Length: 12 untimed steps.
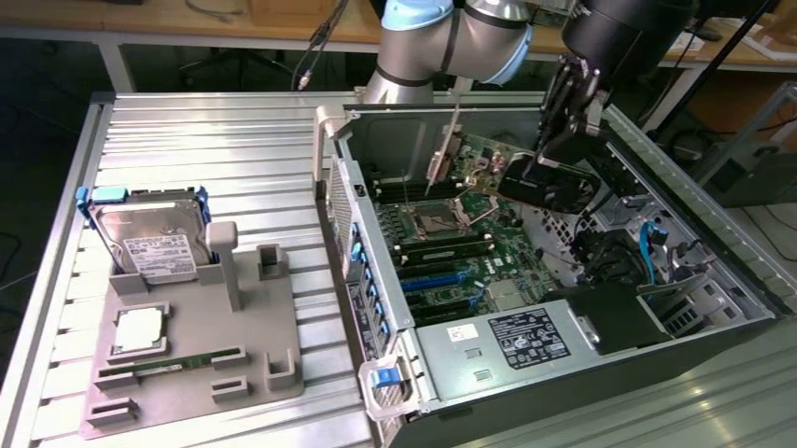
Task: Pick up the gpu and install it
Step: 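Insert the gpu into the slot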
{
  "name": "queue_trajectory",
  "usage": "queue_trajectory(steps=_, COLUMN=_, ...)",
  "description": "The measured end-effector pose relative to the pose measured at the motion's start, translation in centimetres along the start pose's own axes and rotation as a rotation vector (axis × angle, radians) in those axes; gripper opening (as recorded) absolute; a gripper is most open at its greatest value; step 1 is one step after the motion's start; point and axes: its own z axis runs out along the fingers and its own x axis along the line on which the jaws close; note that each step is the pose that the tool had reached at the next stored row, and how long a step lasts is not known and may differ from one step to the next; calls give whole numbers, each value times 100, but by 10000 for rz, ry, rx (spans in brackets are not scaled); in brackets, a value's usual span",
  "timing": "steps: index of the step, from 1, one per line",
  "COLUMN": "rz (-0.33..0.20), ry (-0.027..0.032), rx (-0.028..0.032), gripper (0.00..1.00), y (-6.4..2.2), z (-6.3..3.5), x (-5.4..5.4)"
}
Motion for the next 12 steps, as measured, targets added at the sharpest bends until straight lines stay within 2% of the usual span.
queue_trajectory(steps=4, rz=-1034, ry=25, rx=-10, gripper=27, y=0, z=0, x=0)
queue_trajectory(steps=12, rz=-2597, ry=62, rx=-26, gripper=27, y=0, z=0, x=0)
